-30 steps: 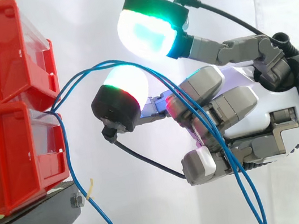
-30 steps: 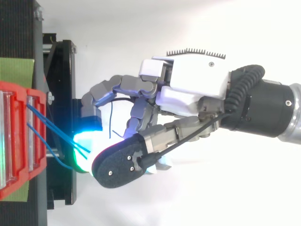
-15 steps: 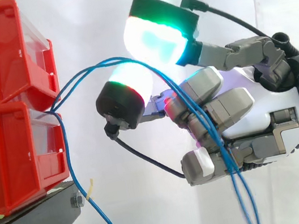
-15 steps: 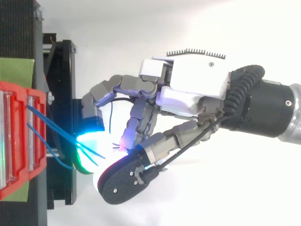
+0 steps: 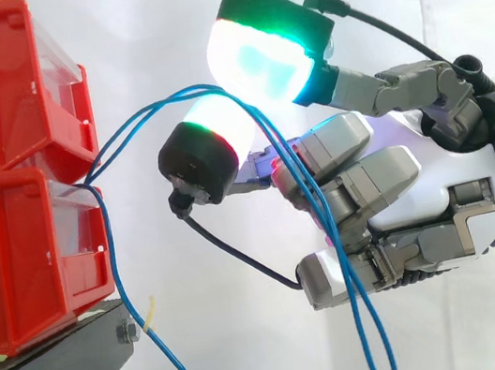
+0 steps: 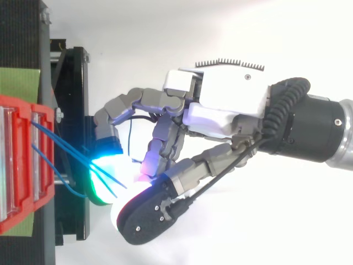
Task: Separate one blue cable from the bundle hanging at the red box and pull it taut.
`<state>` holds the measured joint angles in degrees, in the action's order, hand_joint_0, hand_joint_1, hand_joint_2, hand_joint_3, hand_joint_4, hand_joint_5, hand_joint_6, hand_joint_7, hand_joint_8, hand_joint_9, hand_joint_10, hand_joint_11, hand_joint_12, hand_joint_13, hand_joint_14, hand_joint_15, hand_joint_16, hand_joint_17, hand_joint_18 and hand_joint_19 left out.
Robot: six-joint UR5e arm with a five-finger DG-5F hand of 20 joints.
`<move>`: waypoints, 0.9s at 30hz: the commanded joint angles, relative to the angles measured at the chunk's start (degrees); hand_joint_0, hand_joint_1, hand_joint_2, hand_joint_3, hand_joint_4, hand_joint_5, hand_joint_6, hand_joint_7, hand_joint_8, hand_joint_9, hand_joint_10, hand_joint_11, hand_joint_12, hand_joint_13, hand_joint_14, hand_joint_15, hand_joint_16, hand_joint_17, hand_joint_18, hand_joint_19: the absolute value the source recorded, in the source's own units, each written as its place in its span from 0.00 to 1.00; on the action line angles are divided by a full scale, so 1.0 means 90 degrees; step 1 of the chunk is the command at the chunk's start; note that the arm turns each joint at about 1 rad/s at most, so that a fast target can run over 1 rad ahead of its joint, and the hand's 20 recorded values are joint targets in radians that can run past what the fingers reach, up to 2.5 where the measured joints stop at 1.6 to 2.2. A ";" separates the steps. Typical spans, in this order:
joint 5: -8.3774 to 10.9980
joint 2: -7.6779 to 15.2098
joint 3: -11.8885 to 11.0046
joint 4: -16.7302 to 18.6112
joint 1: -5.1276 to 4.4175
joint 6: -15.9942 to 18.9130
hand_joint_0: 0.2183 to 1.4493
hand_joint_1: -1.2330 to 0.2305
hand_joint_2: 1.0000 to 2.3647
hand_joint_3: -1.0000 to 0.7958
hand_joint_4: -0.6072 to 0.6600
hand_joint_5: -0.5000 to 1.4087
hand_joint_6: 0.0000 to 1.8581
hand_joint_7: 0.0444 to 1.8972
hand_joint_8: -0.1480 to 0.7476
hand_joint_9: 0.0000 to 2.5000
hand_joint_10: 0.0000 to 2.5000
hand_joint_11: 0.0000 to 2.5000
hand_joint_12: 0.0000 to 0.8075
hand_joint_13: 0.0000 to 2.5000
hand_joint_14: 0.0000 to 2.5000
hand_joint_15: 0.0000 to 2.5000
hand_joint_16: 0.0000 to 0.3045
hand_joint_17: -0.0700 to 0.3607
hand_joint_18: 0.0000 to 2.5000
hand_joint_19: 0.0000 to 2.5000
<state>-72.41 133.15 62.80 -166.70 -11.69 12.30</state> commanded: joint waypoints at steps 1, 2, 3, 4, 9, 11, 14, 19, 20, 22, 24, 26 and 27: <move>-0.0002 0.0000 -0.0005 -0.0003 0.0000 0.0000 0.30 0.16 0.00 0.28 0.31 0.23 0.48 0.70 0.45 0.60 0.01 0.56 0.37 0.61 0.01 0.58 0.14 0.38 0.40 0.32; -0.0002 0.0000 -0.0005 -0.0003 0.0000 0.0000 0.29 0.17 0.00 0.28 0.30 0.23 0.48 0.69 0.45 0.60 0.01 0.55 0.36 0.61 0.01 0.57 0.14 0.38 0.41 0.32; -0.0002 0.0000 -0.0005 -0.0003 0.0000 0.0000 0.27 0.18 0.00 0.28 0.28 0.23 0.48 0.68 0.44 0.61 0.01 0.53 0.37 0.61 0.01 0.56 0.14 0.38 0.41 0.32; -0.0002 0.0000 0.0005 -0.0003 0.0000 0.0000 0.26 0.20 0.00 0.28 0.26 0.24 0.47 0.66 0.44 0.61 0.01 0.50 0.36 0.61 0.01 0.56 0.14 0.39 0.41 0.32; -0.0002 0.0000 0.0005 -0.0003 0.0000 0.0000 0.25 0.39 0.00 0.28 0.29 0.26 0.41 0.58 0.45 0.64 0.01 0.38 0.37 0.63 0.01 0.54 0.15 0.40 0.41 0.31; -0.0002 0.0000 0.0005 0.0006 0.0000 0.0000 0.26 0.40 0.00 0.28 0.32 0.26 0.39 0.62 0.45 0.64 0.01 0.37 0.36 0.63 0.01 0.54 0.15 0.40 0.41 0.32; -0.0002 0.0000 0.0005 0.0006 0.0000 0.0000 0.28 0.39 0.00 0.28 0.35 0.26 0.38 0.63 0.45 0.64 0.01 0.37 0.35 0.62 0.01 0.54 0.15 0.39 0.40 0.32; -0.0002 0.0000 0.0005 -0.0003 0.0000 0.0010 0.31 0.28 0.01 0.33 0.37 0.26 0.39 0.73 0.47 0.61 0.01 0.43 0.37 0.61 0.01 0.55 0.15 0.39 0.39 0.33; -0.0002 0.0000 0.0005 -0.0003 0.0000 0.0020 0.31 0.27 0.01 0.34 0.38 0.25 0.41 0.68 0.48 0.61 0.01 0.44 0.37 0.61 0.01 0.54 0.15 0.39 0.39 0.33; -0.0002 0.0000 0.0015 -0.0003 0.0000 0.0020 0.32 0.23 0.01 0.37 0.42 0.22 0.47 0.65 0.48 0.58 0.01 0.47 0.37 0.59 0.01 0.54 0.15 0.40 0.39 0.32; -0.0002 0.0000 0.0015 -0.0003 0.0000 0.0020 0.36 0.20 0.01 0.39 0.44 0.20 0.49 0.64 0.50 0.55 0.01 0.53 0.38 0.58 0.01 0.55 0.15 0.40 0.39 0.32; -0.0002 0.0000 0.0015 -0.0003 0.0000 0.0020 0.40 0.19 0.01 0.39 0.43 0.19 0.50 0.66 0.50 0.54 0.01 0.54 0.39 0.57 0.01 0.54 0.15 0.41 0.38 0.31; -0.0002 0.0000 0.0024 -0.0003 0.0000 0.0020 0.46 0.19 0.01 0.37 0.43 0.18 0.51 0.66 0.50 0.53 0.01 0.56 0.39 0.57 0.01 0.54 0.15 0.41 0.38 0.31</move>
<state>-72.42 133.15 62.93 -166.72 -11.69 12.47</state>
